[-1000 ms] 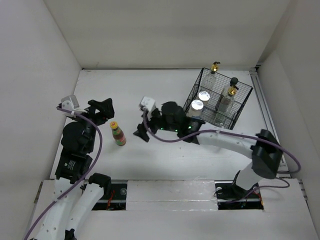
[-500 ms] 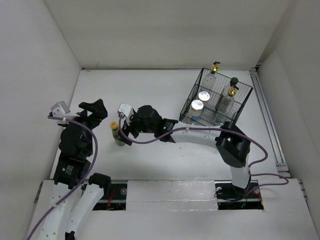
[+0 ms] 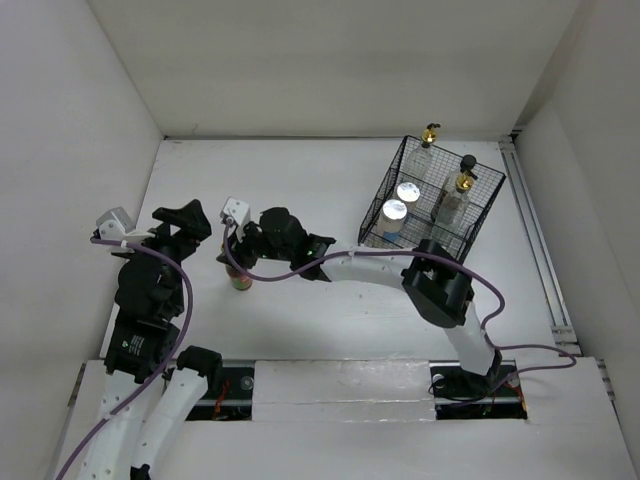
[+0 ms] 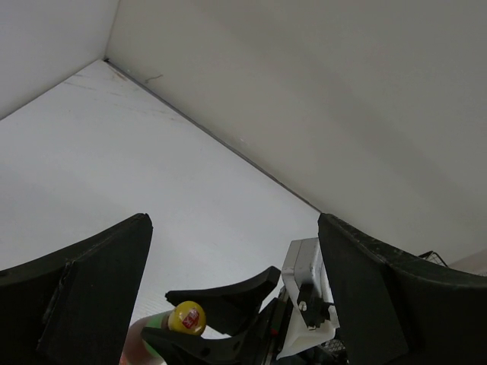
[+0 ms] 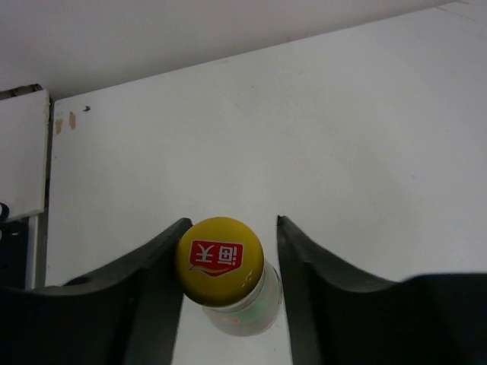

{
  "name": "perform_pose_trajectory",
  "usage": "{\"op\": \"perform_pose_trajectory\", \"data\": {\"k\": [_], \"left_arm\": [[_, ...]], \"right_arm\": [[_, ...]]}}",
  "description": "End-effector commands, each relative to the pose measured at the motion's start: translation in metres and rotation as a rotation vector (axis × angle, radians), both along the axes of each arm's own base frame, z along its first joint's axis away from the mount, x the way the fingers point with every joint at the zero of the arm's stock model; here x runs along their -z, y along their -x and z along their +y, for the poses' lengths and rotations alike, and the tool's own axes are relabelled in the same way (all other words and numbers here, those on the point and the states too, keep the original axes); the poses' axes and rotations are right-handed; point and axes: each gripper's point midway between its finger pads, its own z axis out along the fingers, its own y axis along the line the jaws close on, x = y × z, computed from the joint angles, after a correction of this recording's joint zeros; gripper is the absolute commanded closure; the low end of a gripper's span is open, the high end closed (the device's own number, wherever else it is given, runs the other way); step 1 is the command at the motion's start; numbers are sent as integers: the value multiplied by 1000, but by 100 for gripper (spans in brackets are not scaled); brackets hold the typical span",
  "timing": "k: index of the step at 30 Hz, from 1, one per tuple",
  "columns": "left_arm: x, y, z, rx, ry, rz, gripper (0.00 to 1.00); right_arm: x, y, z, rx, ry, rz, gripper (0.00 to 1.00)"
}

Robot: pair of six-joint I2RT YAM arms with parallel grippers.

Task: Organize the condiment bottles

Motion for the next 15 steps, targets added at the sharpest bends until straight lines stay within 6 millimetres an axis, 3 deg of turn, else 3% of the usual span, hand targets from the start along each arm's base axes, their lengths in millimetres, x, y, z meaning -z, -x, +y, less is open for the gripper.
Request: {"op": "perform_pose_trajectory", "data": {"k": [1,2,5,7,9,10,11,12,13,15], "left_arm": [[-15,3,2,-3,11,-46,13],[-15,3,0,7,10,-46,13],[-17,3,-3,23,12,-55,13],[-15,1,-6,41,2,-54,13],[-18,1,-12,75,-10,-61,13],[-15,0,-15,89,-11,-62,13],[-15,0,-21,125,-26,-61,13],[-18,0,-24,142,-37,-70,14],[-15,-3,-28,159,-41,-59,14],[-15,-8,-42,231,-67,-59,14]], "right_arm": [[-42,2,15,-14,-131,-31,52],[-35,3,14,-14,-123,-27,61],[-50,6,6,-2,-172,-31,71],[-95,13,-8,-4,-251,-59,74],[-118,18,-26,21,-287,-79,74],[-161,25,-46,32,-348,-123,74],[-177,20,-61,79,-372,-137,76],[-181,23,-74,96,-375,-138,76],[-221,26,-102,122,-439,-184,76],[-237,21,-136,191,-443,-191,76]]}}
